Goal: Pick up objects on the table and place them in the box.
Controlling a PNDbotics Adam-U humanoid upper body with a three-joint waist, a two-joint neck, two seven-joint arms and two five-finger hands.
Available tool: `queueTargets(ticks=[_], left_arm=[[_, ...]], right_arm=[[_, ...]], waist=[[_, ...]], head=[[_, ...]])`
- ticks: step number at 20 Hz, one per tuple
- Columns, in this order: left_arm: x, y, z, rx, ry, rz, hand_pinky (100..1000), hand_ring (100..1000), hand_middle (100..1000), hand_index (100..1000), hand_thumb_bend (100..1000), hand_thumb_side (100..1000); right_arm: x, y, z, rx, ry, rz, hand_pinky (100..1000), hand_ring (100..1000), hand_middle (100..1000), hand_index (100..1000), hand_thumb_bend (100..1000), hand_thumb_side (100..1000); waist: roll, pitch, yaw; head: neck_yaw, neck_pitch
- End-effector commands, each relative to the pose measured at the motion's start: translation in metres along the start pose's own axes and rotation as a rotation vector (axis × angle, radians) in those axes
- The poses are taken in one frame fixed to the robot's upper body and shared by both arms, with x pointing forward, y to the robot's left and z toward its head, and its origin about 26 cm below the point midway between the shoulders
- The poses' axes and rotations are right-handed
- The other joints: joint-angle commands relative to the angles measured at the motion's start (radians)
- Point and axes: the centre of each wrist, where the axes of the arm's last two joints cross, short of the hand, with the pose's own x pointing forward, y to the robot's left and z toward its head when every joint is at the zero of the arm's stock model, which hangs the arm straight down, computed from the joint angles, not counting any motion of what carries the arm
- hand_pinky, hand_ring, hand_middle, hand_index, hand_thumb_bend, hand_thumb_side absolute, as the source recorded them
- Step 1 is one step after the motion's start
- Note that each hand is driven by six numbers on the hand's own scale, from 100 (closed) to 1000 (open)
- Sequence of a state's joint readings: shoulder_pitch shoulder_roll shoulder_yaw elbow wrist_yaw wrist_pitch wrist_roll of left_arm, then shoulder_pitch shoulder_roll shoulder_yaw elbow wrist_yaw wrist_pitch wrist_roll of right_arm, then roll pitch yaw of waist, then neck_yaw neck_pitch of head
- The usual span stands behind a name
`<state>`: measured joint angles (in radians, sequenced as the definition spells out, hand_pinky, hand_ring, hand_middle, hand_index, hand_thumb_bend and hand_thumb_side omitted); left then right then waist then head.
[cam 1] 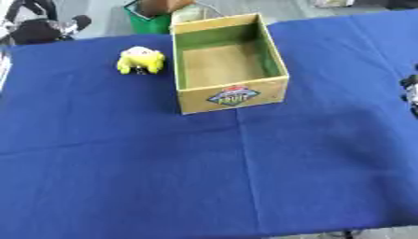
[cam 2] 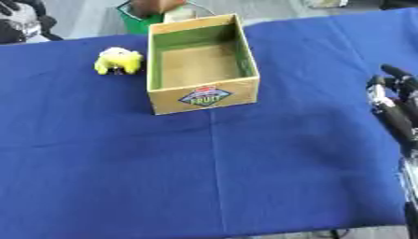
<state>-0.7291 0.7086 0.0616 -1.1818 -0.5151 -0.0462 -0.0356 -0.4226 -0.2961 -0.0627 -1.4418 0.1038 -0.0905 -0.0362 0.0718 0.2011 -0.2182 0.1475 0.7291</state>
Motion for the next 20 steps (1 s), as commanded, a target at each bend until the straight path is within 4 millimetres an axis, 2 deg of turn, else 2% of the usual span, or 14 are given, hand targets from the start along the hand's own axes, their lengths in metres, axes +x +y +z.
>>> queueTargets(ticks=[1, 6, 8, 14, 20], left_arm=[[-0.011, 0.007, -0.014, -0.01, 0.002, -0.188, 628, 607, 617, 756, 618, 375], [-0.012, -0.02, -0.031, -0.068, -0.03, -0.287, 656, 630, 643, 771, 604, 312], [-0.014, -0.03, -0.033, -0.101, -0.036, -0.302, 666, 642, 655, 778, 627, 292], [-0.02, -0.05, -0.032, -0.157, -0.024, -0.351, 693, 680, 705, 806, 653, 255], [-0.017, -0.064, -0.03, -0.191, -0.046, -0.396, 703, 708, 742, 827, 676, 241]], right_arm=[[0.007, -0.005, -0.006, 0.014, -0.029, 0.022, 748, 896, 647, 889, 100, 548], [0.008, -0.001, -0.009, 0.04, -0.034, 0.019, 748, 896, 647, 889, 100, 547], [0.009, 0.0, -0.01, 0.045, -0.037, 0.018, 747, 896, 647, 889, 100, 547], [0.01, 0.001, -0.012, 0.053, -0.044, 0.014, 747, 896, 647, 889, 100, 547], [0.011, 0.0, -0.014, 0.052, -0.047, 0.011, 747, 896, 647, 889, 100, 547]], waist=[[-0.002, -0.021, -0.007], [-0.002, -0.017, -0.038], [-0.001, -0.012, -0.051], [0.001, 0.001, -0.076], [0.001, 0.012, -0.085]], head=[[0.003, 0.007], [0.018, 0.0], [0.023, -0.004], [0.031, -0.016], [0.026, -0.018]])
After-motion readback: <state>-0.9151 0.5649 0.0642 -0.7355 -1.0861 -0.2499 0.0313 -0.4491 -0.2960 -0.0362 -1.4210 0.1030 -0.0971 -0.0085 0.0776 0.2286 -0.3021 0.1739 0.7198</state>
